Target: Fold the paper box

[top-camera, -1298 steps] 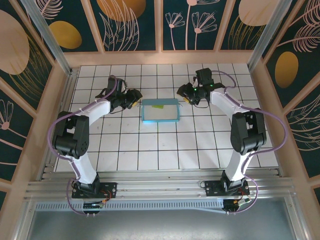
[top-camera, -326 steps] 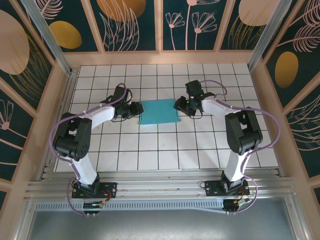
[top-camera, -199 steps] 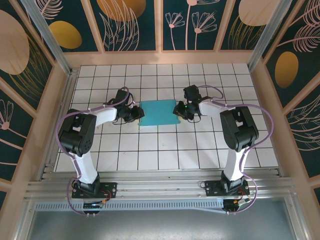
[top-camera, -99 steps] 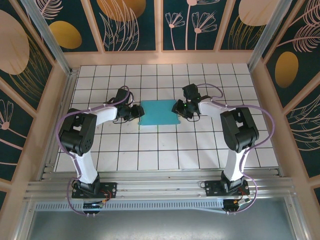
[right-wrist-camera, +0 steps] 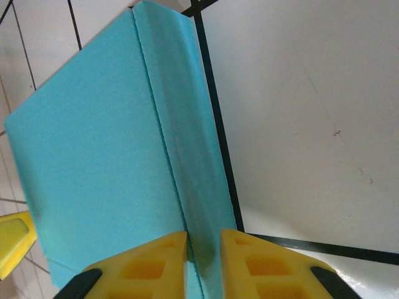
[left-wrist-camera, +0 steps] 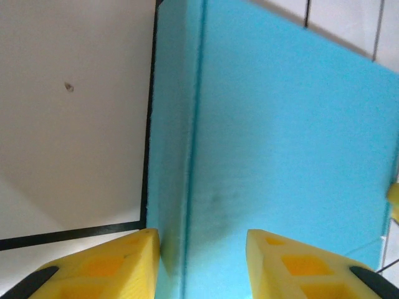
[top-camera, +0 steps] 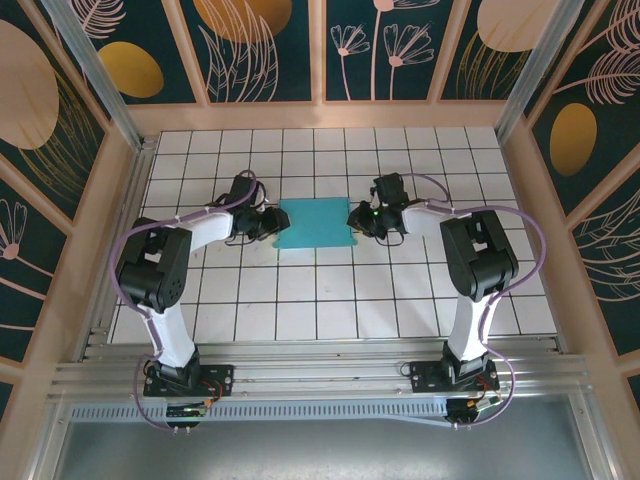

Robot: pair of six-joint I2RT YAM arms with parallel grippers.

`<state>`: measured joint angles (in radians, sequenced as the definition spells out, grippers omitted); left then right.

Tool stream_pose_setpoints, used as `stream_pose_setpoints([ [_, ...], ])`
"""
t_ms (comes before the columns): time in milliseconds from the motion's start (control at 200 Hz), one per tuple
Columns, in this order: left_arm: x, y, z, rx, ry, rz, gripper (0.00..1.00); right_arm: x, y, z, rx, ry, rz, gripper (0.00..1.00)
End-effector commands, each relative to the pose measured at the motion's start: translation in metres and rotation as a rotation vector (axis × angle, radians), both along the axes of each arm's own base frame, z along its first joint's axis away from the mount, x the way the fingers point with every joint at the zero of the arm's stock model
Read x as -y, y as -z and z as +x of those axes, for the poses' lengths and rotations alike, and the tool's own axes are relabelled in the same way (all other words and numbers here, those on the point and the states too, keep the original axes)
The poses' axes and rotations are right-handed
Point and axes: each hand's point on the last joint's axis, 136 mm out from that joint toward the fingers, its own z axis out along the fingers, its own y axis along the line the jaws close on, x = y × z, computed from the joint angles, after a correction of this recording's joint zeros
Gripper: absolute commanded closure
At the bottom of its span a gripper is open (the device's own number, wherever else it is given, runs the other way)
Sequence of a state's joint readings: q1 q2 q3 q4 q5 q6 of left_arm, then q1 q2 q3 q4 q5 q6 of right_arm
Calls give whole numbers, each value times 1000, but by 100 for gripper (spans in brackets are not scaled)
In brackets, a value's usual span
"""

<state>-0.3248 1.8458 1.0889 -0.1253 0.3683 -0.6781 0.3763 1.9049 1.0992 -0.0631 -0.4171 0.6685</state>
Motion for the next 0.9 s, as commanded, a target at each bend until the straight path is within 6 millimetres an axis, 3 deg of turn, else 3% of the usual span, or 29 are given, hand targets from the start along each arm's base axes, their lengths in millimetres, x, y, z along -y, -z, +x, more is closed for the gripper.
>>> stream_pose_setpoints([
  [0, -8, -47, 17, 88, -26, -20, 59, 25, 40, -21, -123, 31, -71, 76],
  [170, -17, -56, 18, 99, -42, -26, 58, 19, 39, -18, -104, -7, -52, 77],
  [365, -25, -51, 17, 85, -59, -28, 57, 31, 61, -22, -145, 11, -18, 81],
  [591, -1, -34, 8, 31, 47, -149, 54, 41, 67, -22, -153, -6, 55, 83],
  [726, 1, -22, 6, 2, 58, -162, 53, 45, 68, -20, -156, 7, 92, 84],
  [896, 7, -24, 6, 11, 70, -209, 52, 48, 69, -20, -162, 8, 107, 85],
])
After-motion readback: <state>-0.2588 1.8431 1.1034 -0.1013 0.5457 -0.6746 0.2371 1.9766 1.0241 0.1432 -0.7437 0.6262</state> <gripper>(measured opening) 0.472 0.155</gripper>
